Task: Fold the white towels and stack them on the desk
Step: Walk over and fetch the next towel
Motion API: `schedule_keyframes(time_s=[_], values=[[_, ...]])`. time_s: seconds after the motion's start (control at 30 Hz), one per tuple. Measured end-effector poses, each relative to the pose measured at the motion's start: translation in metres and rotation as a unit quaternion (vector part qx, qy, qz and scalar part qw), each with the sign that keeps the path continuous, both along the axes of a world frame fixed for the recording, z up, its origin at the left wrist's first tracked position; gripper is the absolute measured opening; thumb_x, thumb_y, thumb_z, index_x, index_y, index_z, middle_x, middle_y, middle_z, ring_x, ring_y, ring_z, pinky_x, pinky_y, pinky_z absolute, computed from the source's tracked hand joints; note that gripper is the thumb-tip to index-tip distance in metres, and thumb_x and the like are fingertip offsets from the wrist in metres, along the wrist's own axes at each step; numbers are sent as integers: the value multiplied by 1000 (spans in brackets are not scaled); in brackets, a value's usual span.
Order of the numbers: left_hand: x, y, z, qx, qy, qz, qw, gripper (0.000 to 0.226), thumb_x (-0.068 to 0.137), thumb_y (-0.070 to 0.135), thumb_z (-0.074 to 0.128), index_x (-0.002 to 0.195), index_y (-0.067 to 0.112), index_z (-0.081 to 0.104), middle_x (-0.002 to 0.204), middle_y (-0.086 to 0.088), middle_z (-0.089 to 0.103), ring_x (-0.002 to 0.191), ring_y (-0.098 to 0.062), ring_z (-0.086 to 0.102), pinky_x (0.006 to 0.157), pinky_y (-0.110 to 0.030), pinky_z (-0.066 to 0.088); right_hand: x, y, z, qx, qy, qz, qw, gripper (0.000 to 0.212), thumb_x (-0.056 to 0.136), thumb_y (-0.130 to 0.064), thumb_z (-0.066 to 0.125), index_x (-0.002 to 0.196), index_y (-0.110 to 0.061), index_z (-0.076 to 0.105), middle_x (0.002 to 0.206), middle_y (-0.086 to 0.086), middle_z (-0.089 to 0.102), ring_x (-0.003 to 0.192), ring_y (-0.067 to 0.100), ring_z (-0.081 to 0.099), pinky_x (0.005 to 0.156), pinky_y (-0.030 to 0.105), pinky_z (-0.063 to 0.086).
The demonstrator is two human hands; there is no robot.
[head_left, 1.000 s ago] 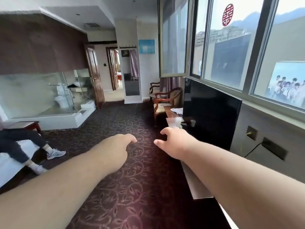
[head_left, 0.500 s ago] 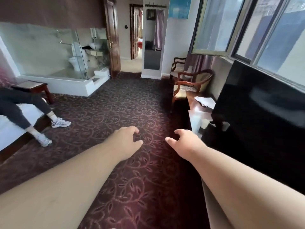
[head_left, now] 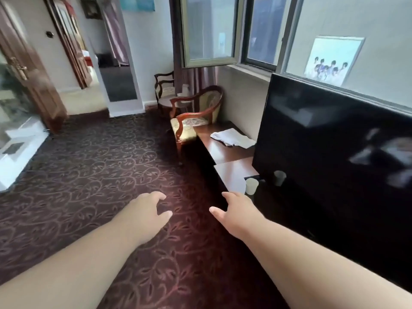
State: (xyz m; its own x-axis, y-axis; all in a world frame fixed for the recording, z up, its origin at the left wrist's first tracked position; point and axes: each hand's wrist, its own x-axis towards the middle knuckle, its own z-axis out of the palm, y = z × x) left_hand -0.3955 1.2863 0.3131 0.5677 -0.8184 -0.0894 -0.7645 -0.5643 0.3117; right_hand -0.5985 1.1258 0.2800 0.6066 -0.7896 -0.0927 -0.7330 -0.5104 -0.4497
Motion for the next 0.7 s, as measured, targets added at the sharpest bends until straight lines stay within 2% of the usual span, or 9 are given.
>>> schedule_keyframes(time_s=[0.2, 0.27, 0.37, 0.5, 0.7], values=[[98, -127, -24, -5, 3, -69, 998, 55, 86, 57, 58, 136, 38, 48, 133, 10, 54, 121, -11, 53, 103, -31, 42, 83, -123, -36, 22, 7, -62, 998, 70, 91, -65, 51, 145, -22, 47, 138, -5, 51, 132, 19, 42, 106, 39, 42], [136, -172, -29, -3, -8, -78, 997, 55, 86, 57, 58, 136, 39, 48, 137, 11, 52, 125, -11, 51, 106, -32, 41, 118, -176, -43, 30, 9, -64, 997, 70, 92, -64, 51, 147, -21, 44, 142, -3, 49, 134, 21, 39, 110, 40, 39], [198, -246, -22, -3, -18, -69, 997, 53, 87, 55, 58, 137, 39, 47, 141, 12, 49, 128, -12, 48, 108, -34, 39, 173, -268, -34, 37, 27, -55, 997, 71, 93, -61, 52, 150, -18, 42, 150, 3, 45, 141, 24, 36, 114, 38, 33], [264, -339, -7, -8, -29, -60, 998, 52, 89, 51, 58, 137, 37, 47, 141, 9, 49, 129, -13, 48, 109, -34, 39, 239, -382, -6, 46, 51, -68, 995, 67, 93, -60, 51, 145, -19, 46, 149, 5, 46, 139, 28, 38, 112, 40, 37], [341, -452, -25, -3, 4, -63, 998, 48, 89, 51, 58, 135, 39, 48, 138, 11, 50, 125, -10, 49, 106, -33, 41, 321, -492, -16, 71, 81, -75, 991, 71, 91, -64, 51, 149, -24, 42, 151, 2, 42, 139, 27, 38, 111, 43, 39]])
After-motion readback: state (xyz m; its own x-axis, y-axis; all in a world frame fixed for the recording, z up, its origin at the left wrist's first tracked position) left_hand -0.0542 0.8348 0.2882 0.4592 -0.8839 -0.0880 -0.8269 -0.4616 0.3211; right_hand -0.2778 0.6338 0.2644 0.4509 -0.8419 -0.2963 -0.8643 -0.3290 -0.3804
